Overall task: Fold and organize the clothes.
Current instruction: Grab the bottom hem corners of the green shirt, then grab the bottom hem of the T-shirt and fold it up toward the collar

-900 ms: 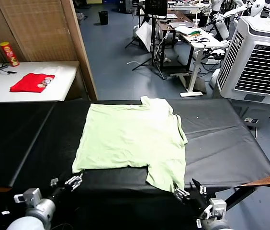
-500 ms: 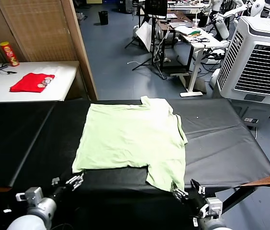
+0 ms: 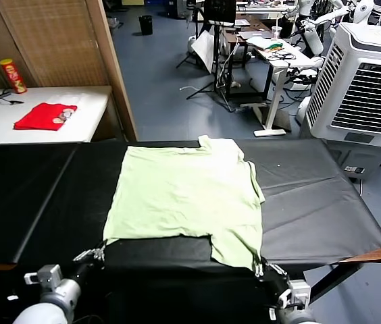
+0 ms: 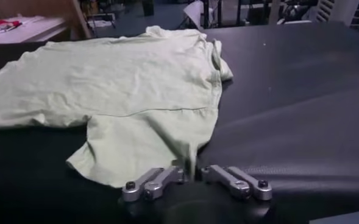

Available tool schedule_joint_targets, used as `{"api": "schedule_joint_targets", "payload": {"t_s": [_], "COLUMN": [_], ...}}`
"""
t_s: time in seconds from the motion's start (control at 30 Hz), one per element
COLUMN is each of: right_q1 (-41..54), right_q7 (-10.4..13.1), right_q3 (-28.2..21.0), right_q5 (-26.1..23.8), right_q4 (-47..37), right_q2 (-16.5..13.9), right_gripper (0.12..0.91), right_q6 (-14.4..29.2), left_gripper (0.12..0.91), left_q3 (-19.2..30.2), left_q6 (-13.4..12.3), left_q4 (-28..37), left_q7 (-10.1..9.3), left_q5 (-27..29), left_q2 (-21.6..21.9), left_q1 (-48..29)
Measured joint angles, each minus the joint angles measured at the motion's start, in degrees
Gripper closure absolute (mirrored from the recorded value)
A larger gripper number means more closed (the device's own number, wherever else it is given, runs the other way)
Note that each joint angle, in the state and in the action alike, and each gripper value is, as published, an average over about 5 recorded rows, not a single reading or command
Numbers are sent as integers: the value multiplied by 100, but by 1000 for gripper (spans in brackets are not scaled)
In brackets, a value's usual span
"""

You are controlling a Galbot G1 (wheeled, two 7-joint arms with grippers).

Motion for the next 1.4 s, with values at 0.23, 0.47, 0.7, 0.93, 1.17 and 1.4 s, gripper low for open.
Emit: {"api": "schedule_joint_targets", "payload": {"t_s": [0.23,0.47,0.7,0.93,1.17,1.4], "right_q1": [-123,799,2152,3217,4091,4496], "right_q7": [-133,-298,-399,-461,-559,-714], "right_q3": [128,112,-166,-526,-817,-951], "right_q5": [93,128,-42,-272,-382,-353], "right_q4": [219,-596,-1803,-3001,-3888,-4218], "right_q2": [-50,-248,-335,-367,-350,-344], "right_gripper": [904,904,904,904,904,862], "right_q6": [376,1148,1643,1857,1915,1770], "left_gripper": [904,904,904,904,904,904], "left_q3": [-155,-15,144,399,699,885], "left_q6": [-134,-599,-794,-857,-848,-797], "left_q4": [-521,-429,214,967,1565,1879], "left_q7": [-68,-28,-106,-68,-61,-66], "left_q5": [33,202,376,770,1062,1135], "left_q2": [106,-50,-262,-302,-174,-94], "left_q1": [463,69,-813,-1603,-2244,-2663]}}
